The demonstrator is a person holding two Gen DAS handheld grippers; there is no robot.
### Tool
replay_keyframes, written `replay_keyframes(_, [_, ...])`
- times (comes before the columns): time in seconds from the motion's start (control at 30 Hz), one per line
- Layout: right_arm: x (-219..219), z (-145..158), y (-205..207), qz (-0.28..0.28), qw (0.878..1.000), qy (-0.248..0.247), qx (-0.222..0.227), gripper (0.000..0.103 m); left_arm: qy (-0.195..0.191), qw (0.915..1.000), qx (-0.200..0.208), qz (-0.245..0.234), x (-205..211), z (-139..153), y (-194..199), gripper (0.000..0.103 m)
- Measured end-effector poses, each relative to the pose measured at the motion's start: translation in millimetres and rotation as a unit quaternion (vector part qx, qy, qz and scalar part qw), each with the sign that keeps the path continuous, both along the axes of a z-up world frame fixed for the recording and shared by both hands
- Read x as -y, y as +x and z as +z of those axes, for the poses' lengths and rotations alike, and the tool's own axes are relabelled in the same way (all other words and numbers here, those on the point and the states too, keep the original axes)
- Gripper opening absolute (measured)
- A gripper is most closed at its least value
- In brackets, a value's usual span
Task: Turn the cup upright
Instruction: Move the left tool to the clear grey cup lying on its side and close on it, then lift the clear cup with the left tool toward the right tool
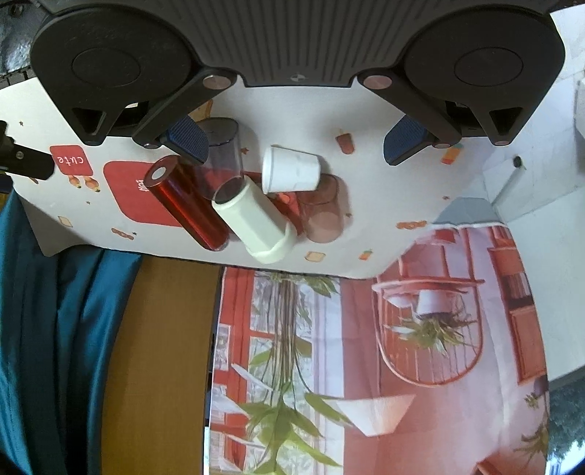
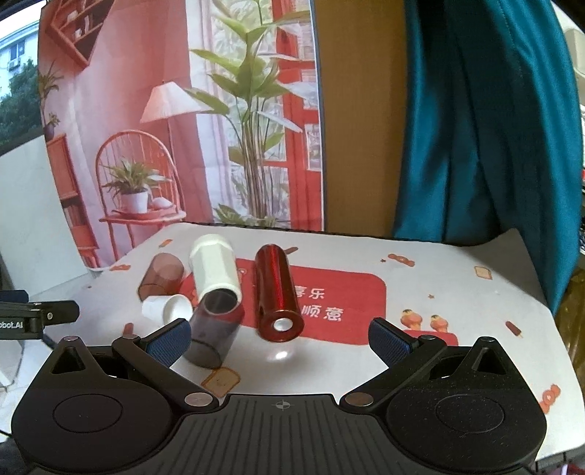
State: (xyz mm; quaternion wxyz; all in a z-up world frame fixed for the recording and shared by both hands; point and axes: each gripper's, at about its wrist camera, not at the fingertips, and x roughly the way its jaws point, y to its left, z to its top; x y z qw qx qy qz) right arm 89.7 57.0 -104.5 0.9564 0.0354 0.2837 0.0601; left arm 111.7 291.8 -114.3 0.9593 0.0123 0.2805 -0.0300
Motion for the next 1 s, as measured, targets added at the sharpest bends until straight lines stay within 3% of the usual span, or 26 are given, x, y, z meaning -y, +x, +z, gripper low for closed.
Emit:
replay_keyframes(0.2, [10.4,-18.5,23.7,-0.034,0.999,-0.001,-0.002,0.103,-0.047,0.9983,-0.021,-0.03,15.1,-23.7,41.3,0.102])
replay_keyframes(0.27, [17.5,-27.4,26.7,-0.05,0.999,0.001,-0.008,0.103,-0.041,0.998,-0.019,-0.043,27.4,-36.8,56.8,0.101])
replay_keyframes(0.37, [24.0,-40.2,27.0,-0.067,0.998,-0.012,-0.009,0.103,-0.023,0.9964,-0.05,-0.063,46.4,-58.8,83.0,0.087])
replay_keyframes(0.63, [48.7,-61.6,23.6,-0.091,0.995,0.011,-0.025,0.103,-0.035,0.9948,-0.086,-0.043,68.4,-96.9,127.2,0.087])
replay_keyframes(0.73, [56.2,-66.8,25.0,-0.097,0.994,0.027,-0.03,0.103,-0.053,0.9918,-0.109,-0.039,68.4,-104.8,131.8,0.081])
replay_keyframes(0.87, [61.6,-75.9,26.9,-0.1,0.993,0.042,-0.044,0.103,-0.035,0.9934,-0.086,-0.067,72.6,-105.4,121.0,0.064])
replay_keyframes(1.0, [64.0,-83.9,26.7,-0.103,0.991,0.063,-0.056,0.103,-0.011,0.9929,-0.091,-0.076,75.6,-103.3,106.1,0.064])
